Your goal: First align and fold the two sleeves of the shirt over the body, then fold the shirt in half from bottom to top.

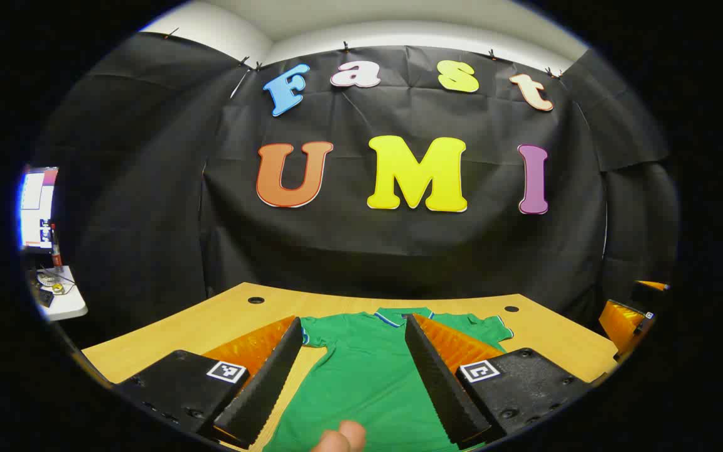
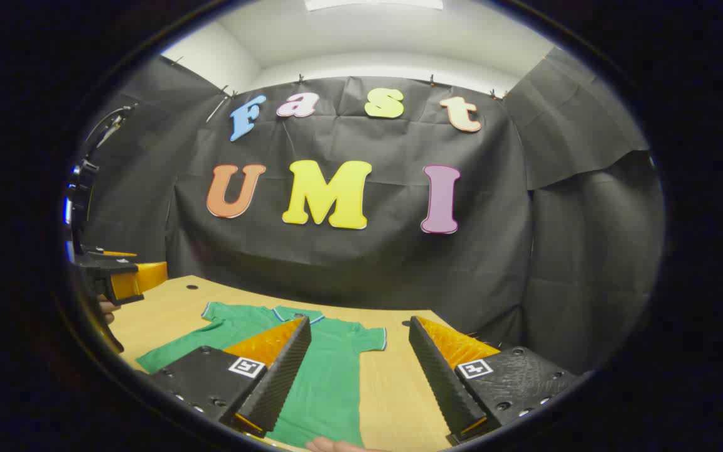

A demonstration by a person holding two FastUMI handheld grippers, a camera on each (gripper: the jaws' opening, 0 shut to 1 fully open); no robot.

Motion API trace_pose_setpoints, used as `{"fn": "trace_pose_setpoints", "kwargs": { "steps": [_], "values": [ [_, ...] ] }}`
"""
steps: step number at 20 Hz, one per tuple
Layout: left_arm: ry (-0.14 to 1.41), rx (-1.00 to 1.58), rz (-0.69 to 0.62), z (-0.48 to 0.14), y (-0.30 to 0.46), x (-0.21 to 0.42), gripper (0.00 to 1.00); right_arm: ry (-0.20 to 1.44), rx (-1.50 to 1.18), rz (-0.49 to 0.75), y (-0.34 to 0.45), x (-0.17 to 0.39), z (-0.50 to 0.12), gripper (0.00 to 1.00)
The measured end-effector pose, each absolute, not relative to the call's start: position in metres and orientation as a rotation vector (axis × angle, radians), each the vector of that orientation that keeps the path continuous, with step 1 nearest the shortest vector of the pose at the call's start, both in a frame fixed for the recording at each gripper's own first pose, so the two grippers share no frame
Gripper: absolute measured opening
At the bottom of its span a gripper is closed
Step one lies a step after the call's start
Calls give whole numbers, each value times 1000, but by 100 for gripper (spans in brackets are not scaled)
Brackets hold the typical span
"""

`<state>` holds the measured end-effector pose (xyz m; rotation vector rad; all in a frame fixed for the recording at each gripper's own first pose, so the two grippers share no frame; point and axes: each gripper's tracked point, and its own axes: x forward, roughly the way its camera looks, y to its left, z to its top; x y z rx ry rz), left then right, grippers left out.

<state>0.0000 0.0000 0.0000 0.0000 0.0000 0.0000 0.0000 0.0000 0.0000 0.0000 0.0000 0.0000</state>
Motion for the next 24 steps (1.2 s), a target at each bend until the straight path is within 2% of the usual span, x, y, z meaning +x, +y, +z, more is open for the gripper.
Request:
{"fn": "trace_pose_setpoints", "kwargs": {
  "steps": [7,11,18,21,24],
  "values": [
    [16,-26,-32,-4,-5,-1,100,2,24,12,9,1,-2,94],
    [2,-24,-39,0,-3,-3,100,2,34,-14,7,4,-5,95],
    [-10,-36,-27,4,5,-5,100,43,30,11,23,17,-17,97],
    [-4,-32,-24,2,5,-4,100,62,27,10,18,32,-22,96],
    [-2,-9,-38,-1,-1,-1,100,102,-7,-8,7,73,-25,95]
  ]
}}
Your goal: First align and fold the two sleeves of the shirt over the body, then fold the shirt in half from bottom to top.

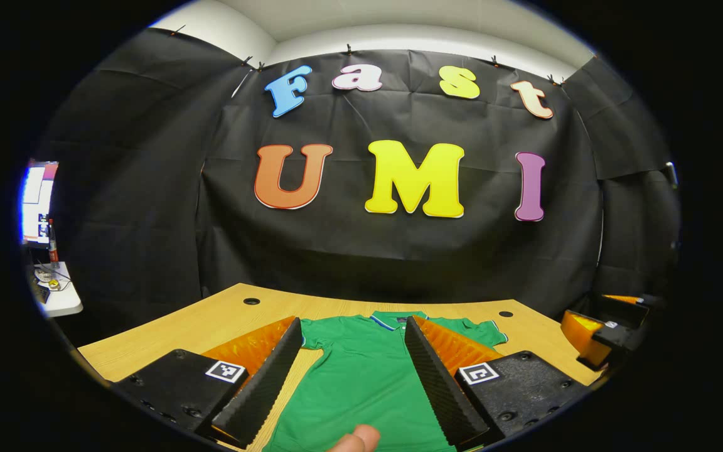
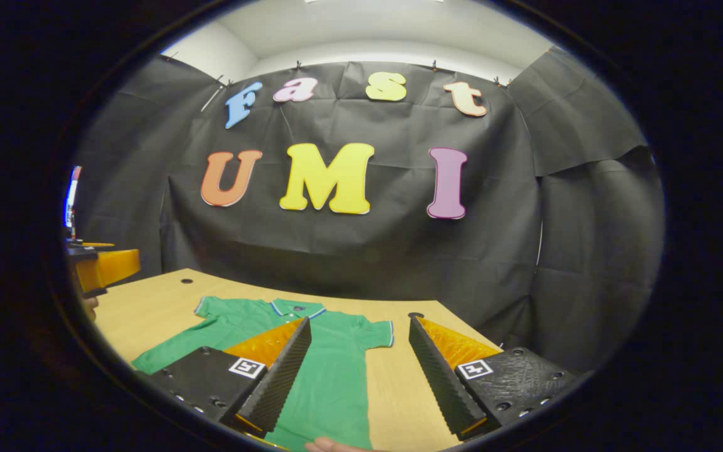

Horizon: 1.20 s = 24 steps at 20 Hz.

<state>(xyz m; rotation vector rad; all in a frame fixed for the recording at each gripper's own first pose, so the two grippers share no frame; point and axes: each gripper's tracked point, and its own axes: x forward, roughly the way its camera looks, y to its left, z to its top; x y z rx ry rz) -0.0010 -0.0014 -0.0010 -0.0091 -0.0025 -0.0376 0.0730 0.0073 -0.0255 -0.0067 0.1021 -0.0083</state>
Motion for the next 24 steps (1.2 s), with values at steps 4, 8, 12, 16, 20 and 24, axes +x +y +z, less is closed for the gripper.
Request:
{"fn": "trace_pose_setpoints", "kwargs": {
  "steps": [4,8,12,16,20,24],
  "values": [
    [19,8,-34,-13,-2,6,100,223,2,3,2,152,-43,95],
    [59,6,-24,-27,1,15,100,338,5,-63,-23,239,-80,94],
    [92,20,-9,-41,7,26,100,477,38,-118,-43,298,-139,94],
    [126,24,-4,-54,7,34,100,587,53,-150,-59,330,-190,94],
    [159,37,-14,-66,2,39,100,704,177,-134,-54,339,-228,84],
    [161,47,-6,-67,6,39,100,718,181,-112,-52,345,-242,74]
  ]
}}
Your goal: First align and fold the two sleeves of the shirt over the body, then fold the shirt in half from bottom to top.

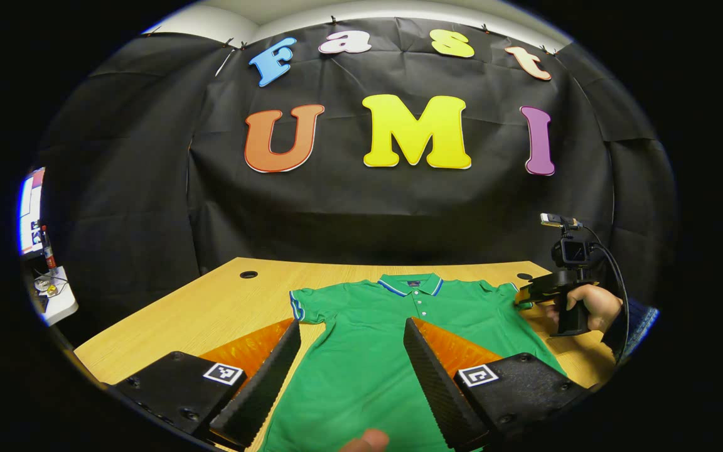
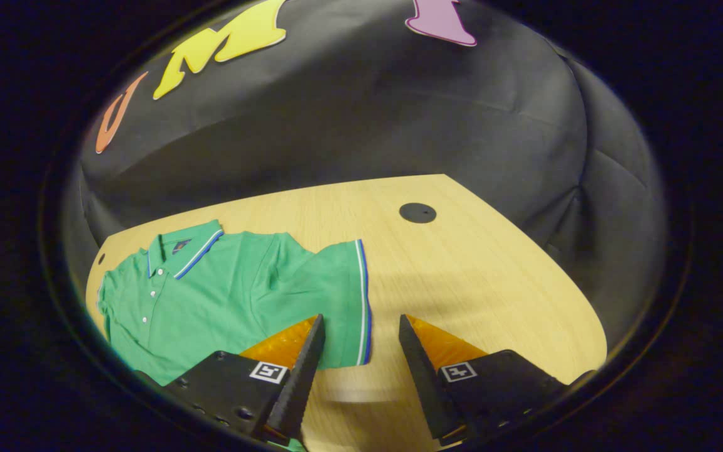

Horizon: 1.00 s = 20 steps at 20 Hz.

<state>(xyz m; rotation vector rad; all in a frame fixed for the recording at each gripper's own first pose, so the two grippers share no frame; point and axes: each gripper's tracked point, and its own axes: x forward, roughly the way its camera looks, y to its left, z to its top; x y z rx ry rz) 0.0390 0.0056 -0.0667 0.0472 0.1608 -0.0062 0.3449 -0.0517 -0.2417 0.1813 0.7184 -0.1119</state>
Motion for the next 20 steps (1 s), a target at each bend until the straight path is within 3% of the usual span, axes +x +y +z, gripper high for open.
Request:
{"fn": "trace_pose_setpoints", "kwargs": {
  "steps": [2,4,5,6,7,9,11,13,20],
  "values": [
    [162,44,-1,-67,6,40,100,720,205,-107,-50,347,-240,63],
    [173,39,-1,-70,7,40,100,725,217,-101,-47,347,-240,40],
    [179,38,0,-71,8,40,100,731,233,-91,-43,348,-239,24],
    [180,38,2,-71,8,40,100,733,231,-88,-40,349,-239,24],
    [180,40,4,-70,10,40,100,727,197,-77,-41,349,-240,10],
    [169,45,9,-67,11,39,100,709,108,-67,-44,350,-237,10],
    [167,46,13,-67,13,40,100,682,85,-59,-39,350,-224,1],
    [177,44,13,-69,14,40,100,643,39,-57,-38,352,-209,0],
    [178,31,27,-65,21,38,100,541,-98,16,4,351,-172,1]
  ]
}}
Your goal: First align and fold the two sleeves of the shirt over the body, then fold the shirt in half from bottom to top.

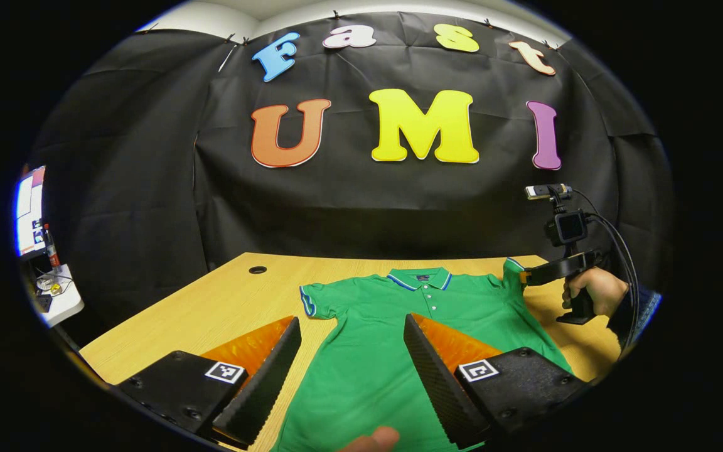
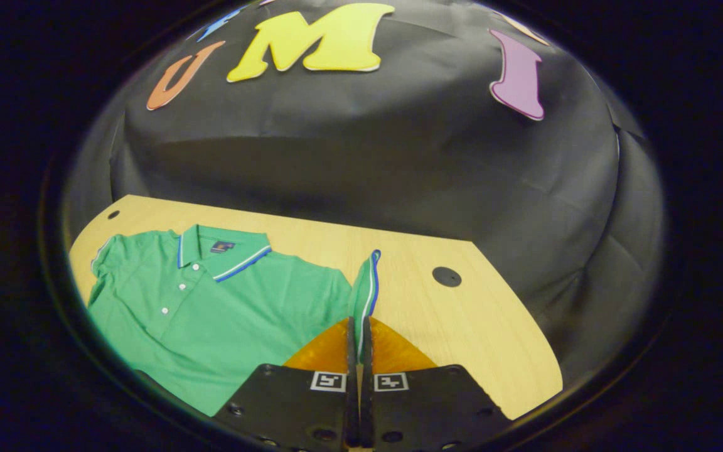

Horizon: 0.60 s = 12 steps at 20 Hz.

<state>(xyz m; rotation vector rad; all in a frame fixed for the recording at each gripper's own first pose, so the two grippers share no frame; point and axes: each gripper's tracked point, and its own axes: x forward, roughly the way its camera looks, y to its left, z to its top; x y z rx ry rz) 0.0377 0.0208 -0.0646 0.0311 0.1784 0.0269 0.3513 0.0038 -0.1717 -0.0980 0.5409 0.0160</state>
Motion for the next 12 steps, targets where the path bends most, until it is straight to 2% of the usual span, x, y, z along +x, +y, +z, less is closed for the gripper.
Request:
{"fn": "trace_pose_setpoints", "kwargs": {
  "steps": [7,8,10,11,12],
  "values": [
    [188,5,41,-66,28,39,100,517,-13,149,81,337,-151,0],
    [190,5,44,-66,28,39,100,497,0,167,90,333,-141,7],
    [191,5,49,-66,31,39,100,465,37,209,109,326,-126,49],
    [189,5,54,-66,31,39,100,450,50,210,111,316,-118,50],
    [189,6,58,-66,33,40,100,429,60,212,113,311,-108,65]
  ]
}}
